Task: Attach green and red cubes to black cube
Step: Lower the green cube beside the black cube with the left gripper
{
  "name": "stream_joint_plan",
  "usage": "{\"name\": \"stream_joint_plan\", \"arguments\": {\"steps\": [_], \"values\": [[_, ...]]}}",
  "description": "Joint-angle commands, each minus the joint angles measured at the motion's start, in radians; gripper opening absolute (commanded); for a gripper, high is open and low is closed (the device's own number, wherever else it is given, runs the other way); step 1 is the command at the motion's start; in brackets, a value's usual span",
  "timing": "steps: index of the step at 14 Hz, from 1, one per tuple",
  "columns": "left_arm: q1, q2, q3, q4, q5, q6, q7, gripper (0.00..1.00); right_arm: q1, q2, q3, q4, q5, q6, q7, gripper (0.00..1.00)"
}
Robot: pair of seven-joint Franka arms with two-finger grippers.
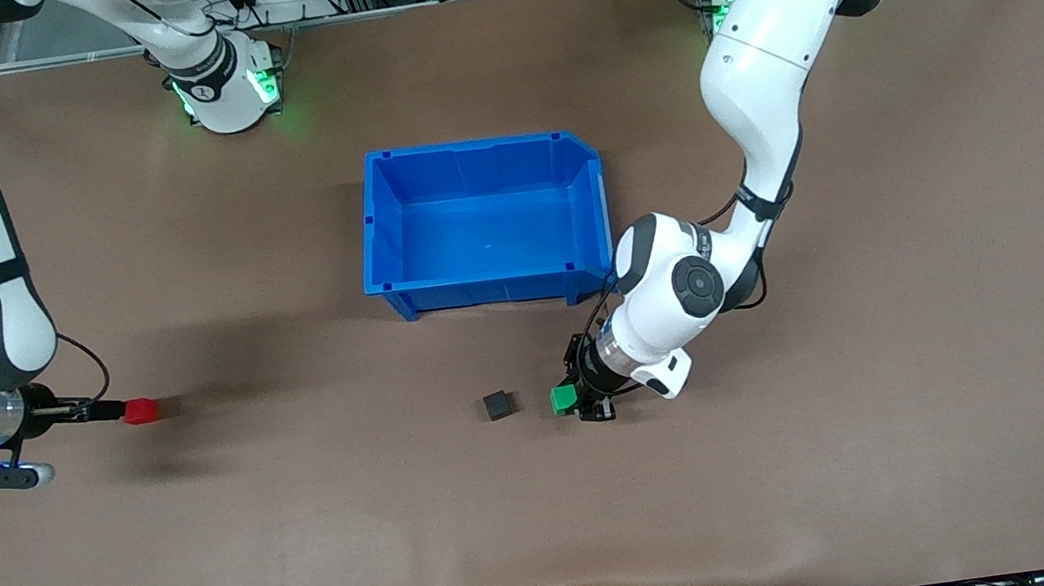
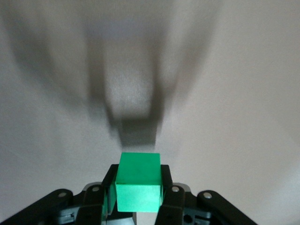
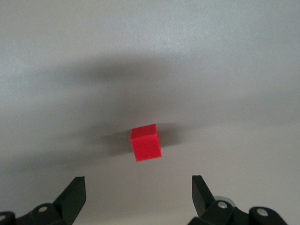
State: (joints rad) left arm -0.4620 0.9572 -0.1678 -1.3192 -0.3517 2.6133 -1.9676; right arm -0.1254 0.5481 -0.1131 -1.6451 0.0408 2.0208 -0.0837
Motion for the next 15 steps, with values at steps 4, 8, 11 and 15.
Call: {"name": "stream_joint_plan", "arguments": {"steps": [4,8,11,15], "values": [[-0.058,0.058,0.014,0.058,-0.018,0.065,-0.085,0.00,-0.020,0.026,0.015,-0.016,0.016,0.061,-0.007,1.00],[-0.075,0.092,0.016,0.098,-0.018,0.065,-0.097,0.00,-0.022,0.068,0.015,-0.022,0.019,0.096,-0.005,1.00],[-0.082,0.104,0.016,0.127,-0.018,0.065,-0.094,0.00,-0.034,0.082,0.015,-0.047,0.021,0.142,-0.005,1.00],[-0.127,0.130,0.056,0.147,-0.018,0.065,-0.094,0.00,-0.028,0.092,0.015,-0.048,0.021,0.159,-0.005,1.00]]}}
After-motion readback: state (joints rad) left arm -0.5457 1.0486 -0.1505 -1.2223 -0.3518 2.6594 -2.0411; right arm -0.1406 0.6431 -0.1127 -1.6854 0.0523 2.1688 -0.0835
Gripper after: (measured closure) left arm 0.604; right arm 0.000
